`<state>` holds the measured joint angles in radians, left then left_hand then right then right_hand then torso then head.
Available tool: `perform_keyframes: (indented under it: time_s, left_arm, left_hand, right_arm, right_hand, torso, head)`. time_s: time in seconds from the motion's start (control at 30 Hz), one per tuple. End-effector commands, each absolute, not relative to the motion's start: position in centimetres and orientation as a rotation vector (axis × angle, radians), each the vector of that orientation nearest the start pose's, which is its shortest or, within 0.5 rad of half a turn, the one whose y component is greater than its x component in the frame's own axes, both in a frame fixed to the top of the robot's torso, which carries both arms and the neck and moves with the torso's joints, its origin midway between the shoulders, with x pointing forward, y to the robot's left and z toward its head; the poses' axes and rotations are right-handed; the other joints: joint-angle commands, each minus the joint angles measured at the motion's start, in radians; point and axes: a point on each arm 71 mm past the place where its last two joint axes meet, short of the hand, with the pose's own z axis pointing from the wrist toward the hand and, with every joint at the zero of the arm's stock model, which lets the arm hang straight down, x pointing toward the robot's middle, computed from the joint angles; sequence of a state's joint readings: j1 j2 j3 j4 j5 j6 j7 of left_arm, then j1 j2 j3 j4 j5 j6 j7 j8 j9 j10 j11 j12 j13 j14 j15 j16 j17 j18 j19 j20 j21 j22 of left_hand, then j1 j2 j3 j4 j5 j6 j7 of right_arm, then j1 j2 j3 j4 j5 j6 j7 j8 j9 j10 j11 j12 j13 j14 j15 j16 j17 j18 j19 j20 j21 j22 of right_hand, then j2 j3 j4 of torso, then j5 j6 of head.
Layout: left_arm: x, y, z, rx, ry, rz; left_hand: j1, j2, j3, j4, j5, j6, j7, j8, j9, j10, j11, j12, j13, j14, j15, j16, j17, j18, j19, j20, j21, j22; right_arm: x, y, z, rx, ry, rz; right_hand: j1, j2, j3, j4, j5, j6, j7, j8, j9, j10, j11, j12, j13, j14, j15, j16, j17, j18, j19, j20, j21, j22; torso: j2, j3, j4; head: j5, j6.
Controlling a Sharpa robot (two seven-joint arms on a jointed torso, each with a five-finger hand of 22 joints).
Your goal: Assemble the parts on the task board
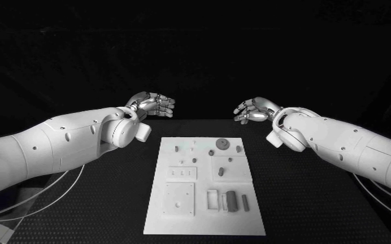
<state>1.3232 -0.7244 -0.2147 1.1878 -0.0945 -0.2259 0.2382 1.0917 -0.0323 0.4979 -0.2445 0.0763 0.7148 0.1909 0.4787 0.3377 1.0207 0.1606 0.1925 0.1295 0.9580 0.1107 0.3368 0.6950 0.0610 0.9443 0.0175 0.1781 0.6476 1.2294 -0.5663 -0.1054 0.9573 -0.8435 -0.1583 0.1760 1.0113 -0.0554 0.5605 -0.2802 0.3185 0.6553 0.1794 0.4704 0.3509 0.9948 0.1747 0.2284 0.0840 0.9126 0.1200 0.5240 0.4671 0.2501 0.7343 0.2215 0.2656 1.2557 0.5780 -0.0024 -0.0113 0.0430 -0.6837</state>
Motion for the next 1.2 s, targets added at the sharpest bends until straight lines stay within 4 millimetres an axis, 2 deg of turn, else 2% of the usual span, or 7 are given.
perform_keyframes:
  time_s: [0.03, 0.23, 0.43, 0.5, 0.57, 0.93, 1.2]
  left_arm:
    - [54.0, 24.7, -19.4, -0.966, 1.61, -1.269]
    - [53.5, 24.4, -19.2, -0.967, 1.602, -1.286]
    - [53.3, 24.2, -19.2, -0.963, 1.619, -1.304]
    - [53.3, 24.2, -19.2, -0.963, 1.624, -1.308]
    - [53.3, 24.1, -19.2, -0.962, 1.628, -1.311]
    - [53.2, 23.6, -19.2, -0.958, 1.633, -1.32]
    - [52.9, 23.0, -18.6, -0.943, 1.639, -1.338]
  left_hand:
    - [-0.016, -0.003, 0.002, -0.013, -0.005, 0.003, 0.02, -0.013, -0.003, 0.006, 0.003, -0.014, -0.003, 0.031, -0.006, 0.006, 0.012, -0.005, 0.031, -0.007, 0.005, 0.004]
    - [-0.028, -0.01, 0.003, -0.024, -0.002, 0.003, 0.021, -0.021, -0.004, 0.009, 0.004, -0.025, -0.004, 0.053, -0.017, 0.015, 0.031, -0.007, 0.053, -0.019, 0.013, 0.011]
    - [-0.036, -0.012, 0.001, -0.029, -0.002, 0.007, 0.02, -0.022, -0.004, 0.014, 0.003, -0.027, -0.003, 0.045, -0.014, 0.008, 0.036, -0.011, 0.047, -0.019, 0.007, 0.01]
    - [-0.039, -0.012, 0.0, -0.03, -0.004, 0.008, 0.019, -0.022, -0.004, 0.016, 0.002, -0.028, -0.003, 0.047, -0.014, 0.008, 0.038, -0.011, 0.049, -0.019, 0.008, 0.011]
    - [-0.041, -0.013, -0.001, -0.03, -0.006, 0.009, 0.019, -0.023, -0.003, 0.017, 0.002, -0.029, -0.003, 0.048, -0.015, 0.008, 0.04, -0.011, 0.05, -0.02, 0.008, 0.011]
    - [-0.047, -0.014, -0.004, -0.031, -0.008, 0.009, 0.019, -0.025, -0.004, 0.017, 0.002, -0.032, -0.003, 0.048, -0.015, 0.007, 0.043, -0.012, 0.05, -0.021, 0.007, 0.012]
    - [-0.049, -0.017, -0.005, -0.032, -0.008, 0.007, 0.02, -0.026, -0.004, 0.016, 0.003, -0.034, -0.004, 0.048, -0.015, 0.006, 0.045, -0.012, 0.05, -0.021, 0.006, 0.012]
  right_arm:
    - [56.6, -20.7, -22.1, 0.061, 1.802, 0.825]
    - [56.3, -19.5, -22.9, -0.089, 1.796, 0.742]
    - [56.2, -18.3, -23.6, -0.196, 1.795, 0.66]
    - [56.2, -17.7, -23.9, -0.228, 1.814, 0.632]
    - [56.1, -17.0, -24.1, -0.256, 1.839, 0.608]
    - [56.4, -15.3, -24.1, -0.309, 1.81, 0.533]
    - [56.1, -15.1, -25.3, -0.331, 1.808, 0.477]
  right_hand:
    - [0.024, -0.005, 0.0, -0.009, 0.003, 0.03, 0.036, 0.007, 0.009, 0.034, -0.012, 0.01, 0.01, 0.06, -0.022, 0.025, 0.032, 0.012, 0.061, -0.012, 0.02, 0.008]
    - [0.066, -0.011, -0.021, -0.01, 0.003, 0.065, 0.032, -0.004, 0.025, 0.068, -0.028, 0.006, 0.04, 0.15, -0.075, 0.12, 0.121, 0.012, 0.185, -0.059, 0.071, 0.032]
    - [0.072, -0.017, -0.038, -0.009, 0.004, 0.089, 0.024, -0.016, 0.044, 0.095, -0.052, 0.006, 0.082, 0.221, -0.108, 0.256, 0.21, 0.012, 0.299, -0.109, 0.144, 0.075]
    - [0.074, -0.02, -0.039, -0.009, 0.004, 0.09, 0.024, -0.021, 0.047, 0.095, -0.056, 0.002, 0.091, 0.236, -0.111, 0.292, 0.229, 0.012, 0.323, -0.121, 0.165, 0.078]
    - [0.072, -0.024, -0.04, -0.008, 0.004, 0.074, 0.03, -0.038, 0.045, 0.083, -0.054, -0.011, 0.097, 0.243, -0.111, 0.319, 0.242, 0.012, 0.338, -0.131, 0.183, 0.078]
    - [0.066, -0.025, -0.037, -0.007, 0.004, 0.085, 0.028, -0.06, 0.048, 0.077, -0.055, -0.042, 0.112, 0.309, -0.113, 0.451, 0.288, 0.012, 0.417, -0.177, 0.298, 0.08]
    - [0.061, -0.029, -0.033, -0.005, 0.004, 0.089, 0.028, -0.071, 0.053, 0.104, -0.064, -0.043, 0.13, 0.34, -0.123, 0.526, 0.302, 0.012, 0.447, -0.206, 0.384, 0.079]
  torso:
    - [0.026, 0.0044, 0.0061]
    - [0.053, 0.0011, 0.0197]
    - [0.073, 0.0001, 0.0355]
    - [0.079, -0.0006, 0.0387]
    - [0.085, -0.0013, 0.0411]
    - [0.107, -0.0062, 0.0467]
    - [0.124, -0.0086, 0.057]
  head:
    - [-0.006, 0.011]
    - [-0.006, -0.007]
    - [-0.008, -0.071]
    - [-0.004, -0.094]
    - [0.001, -0.108]
    - [-0.009, -0.087]
    - [-0.022, -0.074]
